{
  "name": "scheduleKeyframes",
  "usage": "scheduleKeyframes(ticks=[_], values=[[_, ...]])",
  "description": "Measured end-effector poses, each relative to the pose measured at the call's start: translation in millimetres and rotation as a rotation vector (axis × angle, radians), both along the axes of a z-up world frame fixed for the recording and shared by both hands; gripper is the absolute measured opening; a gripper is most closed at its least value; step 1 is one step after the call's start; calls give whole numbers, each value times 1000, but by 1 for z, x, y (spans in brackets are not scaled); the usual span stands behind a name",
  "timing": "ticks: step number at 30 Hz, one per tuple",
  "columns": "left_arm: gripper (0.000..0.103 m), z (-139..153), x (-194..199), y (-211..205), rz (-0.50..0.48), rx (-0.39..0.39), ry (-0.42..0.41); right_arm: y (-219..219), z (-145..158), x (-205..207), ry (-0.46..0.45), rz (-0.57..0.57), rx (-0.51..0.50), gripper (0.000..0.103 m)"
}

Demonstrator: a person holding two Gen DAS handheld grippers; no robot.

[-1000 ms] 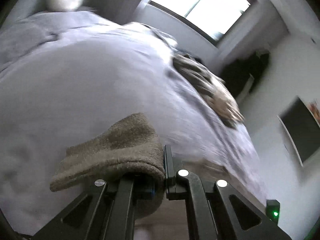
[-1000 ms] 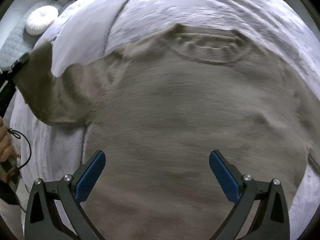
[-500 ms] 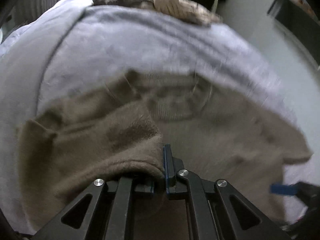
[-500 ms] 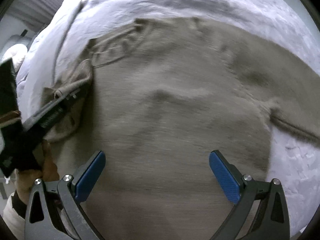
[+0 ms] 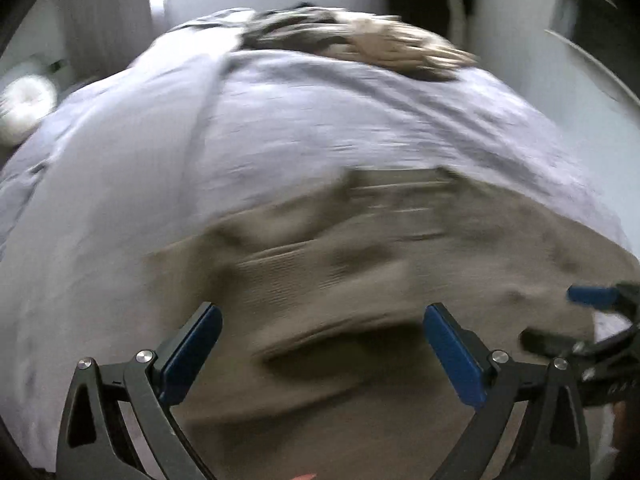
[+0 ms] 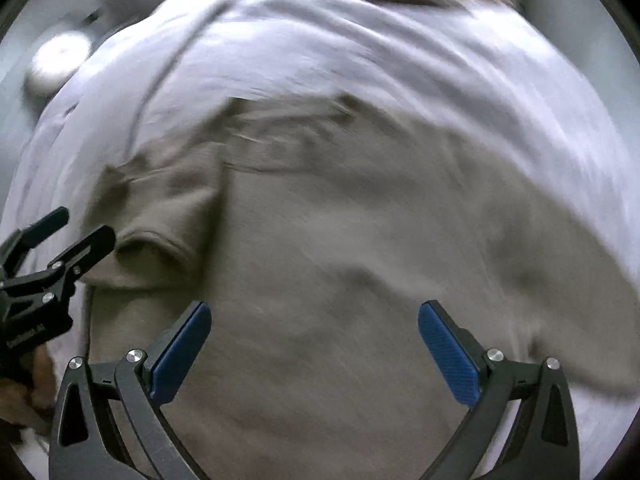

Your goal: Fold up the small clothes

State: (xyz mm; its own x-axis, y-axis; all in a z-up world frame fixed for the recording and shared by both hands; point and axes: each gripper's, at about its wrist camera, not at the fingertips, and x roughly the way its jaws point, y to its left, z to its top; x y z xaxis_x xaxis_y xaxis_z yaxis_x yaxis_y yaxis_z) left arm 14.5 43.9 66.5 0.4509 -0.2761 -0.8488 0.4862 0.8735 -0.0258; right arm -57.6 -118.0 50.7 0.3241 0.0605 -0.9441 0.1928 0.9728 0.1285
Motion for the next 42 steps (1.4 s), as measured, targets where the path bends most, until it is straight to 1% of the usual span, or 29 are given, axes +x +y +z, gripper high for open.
scheduleKeyframes(ticks=[3,5,8,10,11,12,13,14,15,17,18,19,20,21,23,24,25,26,28,29,31,32,33,35,36,37,38,39,42], values=[[101,-9,4,46,125,71,16,44,4,24,-38,168,-100,103],[101,-23,4,70,183,148,43,77,1,41,-59,282,-195,103],[101,-45,-2,92,226,226,68,114,-8,53,-97,414,-346,103],[101,-56,-3,95,232,264,60,130,-20,64,-110,466,-452,101],[101,-62,-2,94,238,283,46,135,-26,68,-115,480,-497,92],[101,-66,-1,93,246,295,32,135,-29,72,-116,482,-522,65],[101,-71,2,93,265,310,13,131,-33,77,-103,472,-521,43],[101,-75,6,92,286,317,7,120,-33,80,-79,435,-475,8],[101,-77,8,94,307,314,7,106,-29,80,-68,377,-401,8],[101,-79,12,103,352,286,17,68,-18,76,-87,212,-240,8],[101,-79,12,107,362,268,25,45,-14,70,-106,123,-143,8],[101,-79,13,108,364,263,24,20,-12,64,-123,23,-33,8],[102,-79,13,108,358,266,16,1,-14,56,-129,-59,53,8],[102,-80,13,107,350,270,11,-22,-19,47,-131,-162,160,8],[102,-81,12,106,336,278,4,-53,-35,31,-116,-305,334,8],[102,-82,12,105,335,281,2,-66,-44,23,-106,-369,403,10],[102,-82,12,104,333,283,0,-76,-53,15,-91,-422,453,16],[102,-83,14,103,330,286,-1,-82,-61,10,-80,-458,492,16],[102,-82,15,104,322,288,8,-94,-72,-4,-90,-533,603,17],[102,-80,19,107,317,290,15,-96,-73,-7,-96,-551,630,19],[102,-73,17,112,299,293,34,-102,-75,-12,-107,-579,661,27],[102,-68,12,116,287,293,52,-106,-74,-14,-112,-586,670,35],[102,-64,9,120,277,291,66,-107,-77,-15,-115,-589,676,37],[102,-54,5,130,266,275,90,-110,-78,-15,-109,-594,676,37],[102,-50,6,133,271,267,93,-111,-77,-13,-107,-594,670,35],[102,-45,10,136,282,260,89,-111,-75,-12,-105,-589,653,30],[102,-42,18,138,296,256,84,-111,-70,-13,-102,-570,613,11],[102,-40,26,137,311,250,77,-109,-63,-9,-108,-539,572,9],[102,-38,55,128,336,217,43,-99,-40,4,-135,-442,452,9]])
